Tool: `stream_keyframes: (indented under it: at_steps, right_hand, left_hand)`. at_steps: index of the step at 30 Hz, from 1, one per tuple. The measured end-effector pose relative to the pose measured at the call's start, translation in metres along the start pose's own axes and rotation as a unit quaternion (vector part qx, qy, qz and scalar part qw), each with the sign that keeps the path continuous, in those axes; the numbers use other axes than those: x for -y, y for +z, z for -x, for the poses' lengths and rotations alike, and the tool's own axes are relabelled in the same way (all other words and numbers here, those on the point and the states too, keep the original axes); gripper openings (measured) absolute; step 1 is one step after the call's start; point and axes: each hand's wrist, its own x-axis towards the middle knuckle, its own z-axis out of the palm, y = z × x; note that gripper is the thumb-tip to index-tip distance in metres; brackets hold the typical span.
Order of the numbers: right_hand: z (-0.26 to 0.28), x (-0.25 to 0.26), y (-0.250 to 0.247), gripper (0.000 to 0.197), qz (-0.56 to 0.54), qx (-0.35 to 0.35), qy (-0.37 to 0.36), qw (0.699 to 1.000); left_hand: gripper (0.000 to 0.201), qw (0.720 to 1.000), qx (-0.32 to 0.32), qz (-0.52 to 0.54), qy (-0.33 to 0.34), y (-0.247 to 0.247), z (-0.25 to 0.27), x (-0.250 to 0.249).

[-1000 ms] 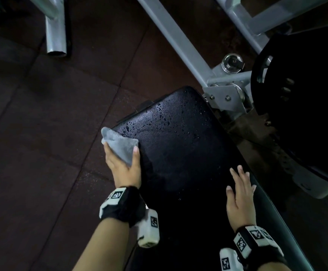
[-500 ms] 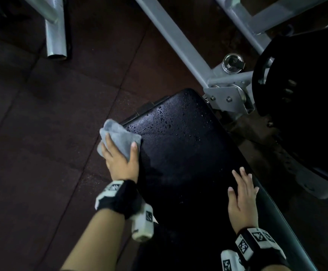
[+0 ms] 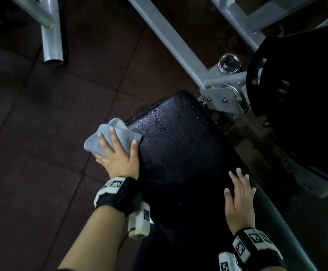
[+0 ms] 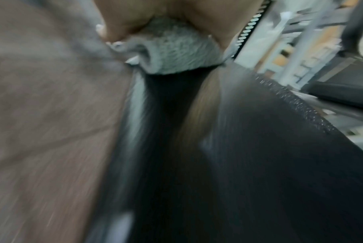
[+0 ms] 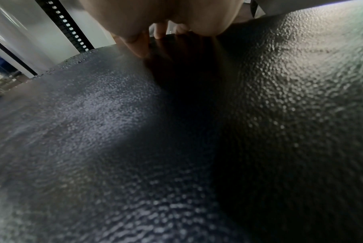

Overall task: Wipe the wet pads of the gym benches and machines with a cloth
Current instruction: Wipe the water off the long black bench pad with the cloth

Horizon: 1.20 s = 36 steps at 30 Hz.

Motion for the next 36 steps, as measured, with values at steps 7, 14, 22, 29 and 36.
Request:
stream_keyframes:
  at_steps: [7, 14, 22, 29, 36]
  right_hand:
    - [0.001, -0.001, -0.002, 0.049, 0.012, 0.019, 0.012, 1.000]
    - [0.002, 0.002, -0.007, 0.056, 0.000, 0.032, 0.003, 0.999]
    - [0.001, 0.001, -0.005, 0.050, 0.014, 0.035, 0.012, 0.999]
    - [0.001, 0.001, -0.011, 0.047, -0.001, 0.044, 0.007, 0.999]
    - [0.002, 0.000, -0.011, 0.059, -0.015, 0.038, -0.006, 0.999]
  left_hand:
    - [0.072, 0.967, 0.030, -0.167, 0.191, 0.018, -0.006, -0.035]
    - [0.066, 0.937, 0.076, -0.192, 0.282, 0.007, 0.037, 0.040]
    - [0.076, 0.981, 0.027, -0.150, 0.122, 0.007, -0.012, -0.017]
    - [0.067, 0.922, 0.067, -0.228, 0.306, 0.027, 0.034, -0.003]
    - [0.071, 0.968, 0.032, -0.138, 0.208, 0.000, 0.027, 0.034]
